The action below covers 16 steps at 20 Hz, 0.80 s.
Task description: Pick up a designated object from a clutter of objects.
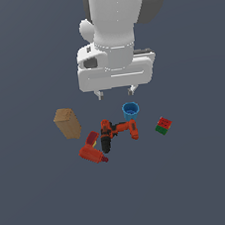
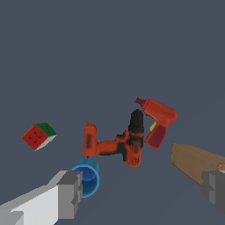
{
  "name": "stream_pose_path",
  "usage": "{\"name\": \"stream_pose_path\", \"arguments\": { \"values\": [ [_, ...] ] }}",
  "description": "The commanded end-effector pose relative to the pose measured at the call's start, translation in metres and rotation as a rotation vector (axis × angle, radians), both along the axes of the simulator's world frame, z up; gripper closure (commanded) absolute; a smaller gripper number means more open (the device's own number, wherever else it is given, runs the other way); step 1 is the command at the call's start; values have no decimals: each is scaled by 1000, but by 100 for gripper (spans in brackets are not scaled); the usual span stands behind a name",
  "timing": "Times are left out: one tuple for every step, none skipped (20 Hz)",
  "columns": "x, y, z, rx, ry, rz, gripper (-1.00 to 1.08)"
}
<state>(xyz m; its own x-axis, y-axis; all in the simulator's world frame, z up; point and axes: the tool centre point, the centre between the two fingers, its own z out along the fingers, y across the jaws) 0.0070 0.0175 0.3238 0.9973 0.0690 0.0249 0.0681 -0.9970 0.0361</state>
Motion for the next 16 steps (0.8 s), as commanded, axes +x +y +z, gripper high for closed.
{"name": "stream_pose_path", "arguments": {
  "values": [
    [0, 0, 0, 0, 0, 0, -60],
    [0, 0, 0, 0, 0, 0, -60],
    [1, 2, 0, 1, 1, 1, -60],
    [1, 3, 0, 1, 1, 1, -60],
    [2, 6, 0, 2, 2, 2, -60],
    [2, 8, 0, 3, 2, 3, -60],
    [3, 9, 1, 3, 2, 3, -60],
    [3, 9, 1, 3, 3, 3, -60],
    [3, 9, 1, 3, 3, 3, -60],
    [3, 9, 0, 3, 3, 3, -60],
    [3, 8, -1, 3, 3, 2, -60],
    [4, 8, -3, 3, 3, 2, -60],
    [5, 7, -5, 3, 4, 1, -60],
    [6, 6, -8, 4, 5, 0, -60],
    [7, 5, -12, 4, 6, -2, -60],
    [8, 4, -16, 4, 7, -3, -60]
  ]
}}
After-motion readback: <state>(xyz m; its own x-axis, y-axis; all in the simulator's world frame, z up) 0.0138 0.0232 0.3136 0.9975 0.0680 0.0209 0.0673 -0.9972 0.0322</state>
